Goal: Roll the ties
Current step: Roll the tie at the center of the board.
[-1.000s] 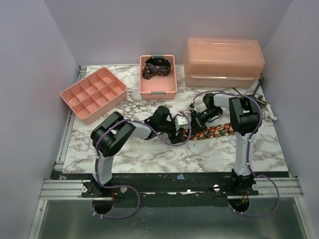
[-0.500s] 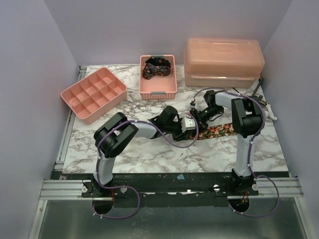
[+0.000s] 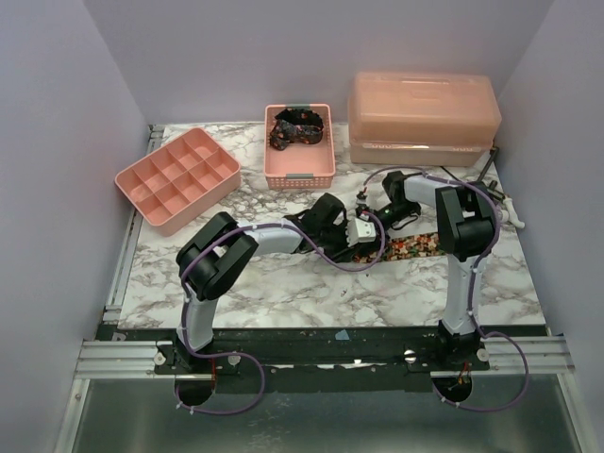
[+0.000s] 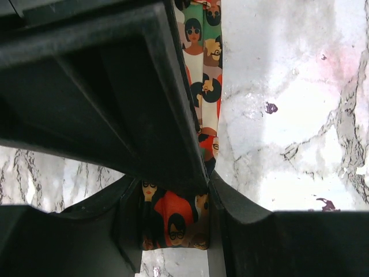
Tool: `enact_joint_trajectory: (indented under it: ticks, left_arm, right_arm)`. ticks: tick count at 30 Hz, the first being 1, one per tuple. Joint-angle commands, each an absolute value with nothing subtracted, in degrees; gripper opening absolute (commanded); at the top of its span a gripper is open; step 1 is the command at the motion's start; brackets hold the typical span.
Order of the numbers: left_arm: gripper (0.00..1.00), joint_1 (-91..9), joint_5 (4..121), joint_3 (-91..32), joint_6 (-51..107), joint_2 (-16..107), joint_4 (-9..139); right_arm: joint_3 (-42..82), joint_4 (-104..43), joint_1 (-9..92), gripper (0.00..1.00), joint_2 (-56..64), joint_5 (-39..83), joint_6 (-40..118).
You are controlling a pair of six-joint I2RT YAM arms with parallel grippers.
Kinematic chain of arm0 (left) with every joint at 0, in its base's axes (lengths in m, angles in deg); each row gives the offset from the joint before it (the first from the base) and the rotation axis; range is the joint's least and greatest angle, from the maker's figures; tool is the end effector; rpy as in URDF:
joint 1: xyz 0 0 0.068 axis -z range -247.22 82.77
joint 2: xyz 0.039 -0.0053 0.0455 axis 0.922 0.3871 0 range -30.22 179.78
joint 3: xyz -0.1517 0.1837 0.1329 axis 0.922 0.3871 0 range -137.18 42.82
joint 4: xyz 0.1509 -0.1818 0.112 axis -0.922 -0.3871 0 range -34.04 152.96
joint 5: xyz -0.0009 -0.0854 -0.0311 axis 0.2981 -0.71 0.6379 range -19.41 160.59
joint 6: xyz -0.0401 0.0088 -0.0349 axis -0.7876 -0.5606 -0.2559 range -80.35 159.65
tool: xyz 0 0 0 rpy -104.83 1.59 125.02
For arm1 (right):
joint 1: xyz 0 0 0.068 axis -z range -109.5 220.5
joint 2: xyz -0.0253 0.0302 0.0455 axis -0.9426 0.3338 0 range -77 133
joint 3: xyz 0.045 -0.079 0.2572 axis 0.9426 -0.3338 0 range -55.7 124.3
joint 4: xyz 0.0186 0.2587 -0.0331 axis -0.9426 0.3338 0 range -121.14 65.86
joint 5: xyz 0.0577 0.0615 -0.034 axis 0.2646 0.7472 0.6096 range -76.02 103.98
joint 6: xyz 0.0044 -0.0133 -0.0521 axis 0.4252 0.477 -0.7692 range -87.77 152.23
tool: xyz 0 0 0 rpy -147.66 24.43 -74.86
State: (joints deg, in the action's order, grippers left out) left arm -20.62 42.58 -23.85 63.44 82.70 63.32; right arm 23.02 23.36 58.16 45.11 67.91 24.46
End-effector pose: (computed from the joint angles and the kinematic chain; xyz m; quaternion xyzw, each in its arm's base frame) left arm 0.2688 -0.3087 0.1455 0.5926 0.6825 -0.2919 0.3127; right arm 0.3518 0.1065 0.1183 0.1245 -0.8809 -0.4496 0.0793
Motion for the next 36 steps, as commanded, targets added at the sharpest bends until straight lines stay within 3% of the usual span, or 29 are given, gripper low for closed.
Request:
enact_joint_trajectory:
  ticks: [1, 2, 4, 5, 6, 10, 14, 19, 24, 29, 33, 36]
  left_arm:
    - [0.27, -20.2, 47.3, -22.7, 64.6, 85.1, 51.6]
    - [0.27, -20.2, 47.7, -22.7, 64.6, 85.0, 51.5]
    - [0.28, -20.1, 47.5, -22.7, 64.5, 85.0, 51.1]
    - [0.29, -20.1, 47.4, -22.7, 64.5, 84.8, 51.2]
    - [0.31, -20.2, 47.1, -22.7, 64.4, 84.8, 51.3]
    - [0.55, -23.0, 40.9, -20.6, 61.5, 83.2, 56.6]
    - [0.69, -27.3, 30.3, -12.1, 57.3, 79.6, 75.6]
    - [0.73, -27.8, 25.9, -7.1, 54.3, 80.3, 96.3]
    - [0.74, -25.4, 25.1, -7.1, 52.2, 83.9, 106.5]
    - [0.65, -22.9, 27.8, -10.1, 52.3, 87.4, 107.0]
    - [0.33, -22.7, 30.1, -12.6, 54.1, 87.5, 97.8]
    - [0.20, -23.1, 31.5, -11.7, 57.1, 86.0, 89.5]
  right_arm:
    - [24.8, 20.7, 56.8, 0.47, 48.6, 70.0, 26.1]
    - [24.9, 20.4, 56.7, 0.36, 49.0, 69.4, 26.3]
    - [24.7, 20.1, 56.7, 0.06, 49.4, 67.0, 26.0]
    - [24.3, 19.9, 56.8, 0.01, 49.4, 65.4, 26.0]
    - [23.6, 20.0, 56.9, 0.01, 49.6, 64.2, 25.5]
    - [21.6, 21.0, 58.0, 0.01, 51.3, 59.9, 23.2]
    - [20.7, 20.8, 59.6, 0.01, 53.7, 55.5, 20.5]
    - [22.5, 21.3, 60.7, 0.01, 57.1, 51.6, 20.3]
    - [24.1, 22.2, 60.7, 0.01, 58.3, 51.0, 21.1]
    - [24.8, 22.7, 60.6, 0.01, 58.4, 51.6, 21.1]
    - [26.1, 23.5, 60.6, 0.01, 57.5, 53.1, 20.8]
    - [27.6, 25.6, 60.7, 0.18, 54.9, 56.4, 20.4]
